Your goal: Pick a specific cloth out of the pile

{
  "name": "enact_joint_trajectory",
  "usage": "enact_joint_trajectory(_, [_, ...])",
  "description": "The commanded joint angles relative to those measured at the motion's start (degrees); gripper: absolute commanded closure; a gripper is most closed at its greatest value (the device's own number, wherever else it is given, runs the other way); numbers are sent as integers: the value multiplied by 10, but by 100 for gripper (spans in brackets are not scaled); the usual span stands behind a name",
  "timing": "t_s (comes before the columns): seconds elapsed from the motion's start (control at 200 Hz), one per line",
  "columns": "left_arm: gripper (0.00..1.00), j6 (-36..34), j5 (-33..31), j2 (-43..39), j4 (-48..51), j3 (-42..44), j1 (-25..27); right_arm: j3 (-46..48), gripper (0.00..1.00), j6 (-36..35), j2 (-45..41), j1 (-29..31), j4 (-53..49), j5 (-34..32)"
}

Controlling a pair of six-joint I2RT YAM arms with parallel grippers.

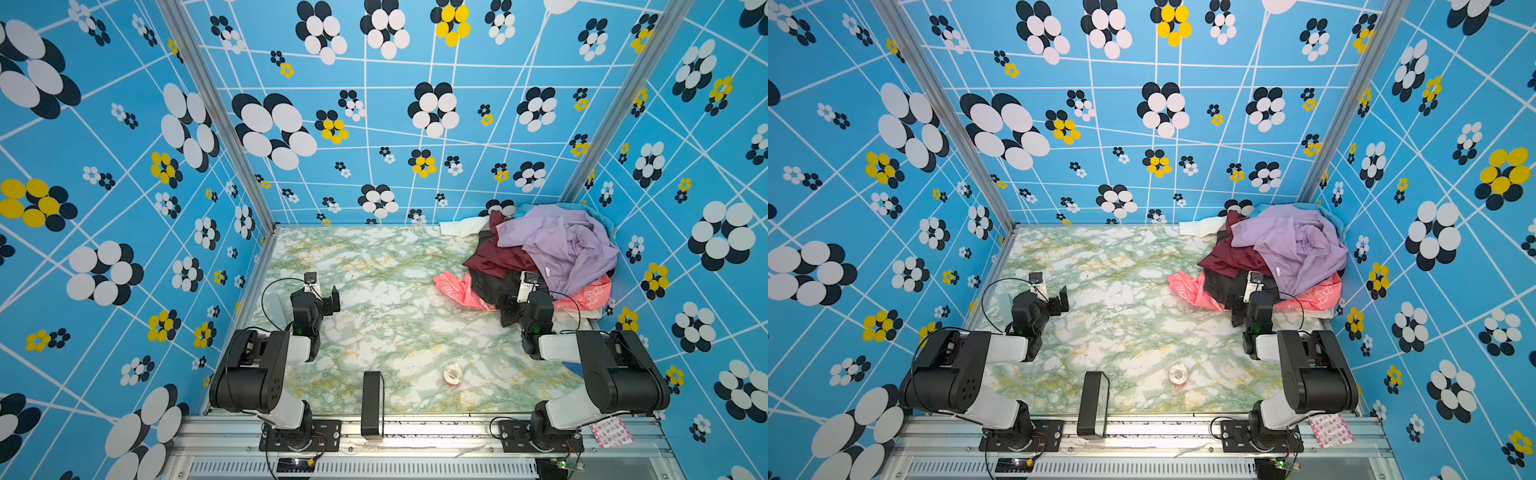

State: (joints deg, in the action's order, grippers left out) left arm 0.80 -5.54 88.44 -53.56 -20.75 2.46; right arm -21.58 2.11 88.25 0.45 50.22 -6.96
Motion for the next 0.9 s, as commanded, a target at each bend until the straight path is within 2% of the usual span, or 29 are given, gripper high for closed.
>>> enact_joint_trajectory(0.0, [1,-1,4,1,7,-9,-4,-9,1,-2,1,-1,5,-4])
enact_joint_trajectory(0.815, [1,-1,9,1,6,-8,-5,-8,1,-2,1,-1,5,-5])
enact_joint_trajectory(0.895, [1,-8,-34,-7,6,-7,10,-17,1,1,-3,1,-8,-17])
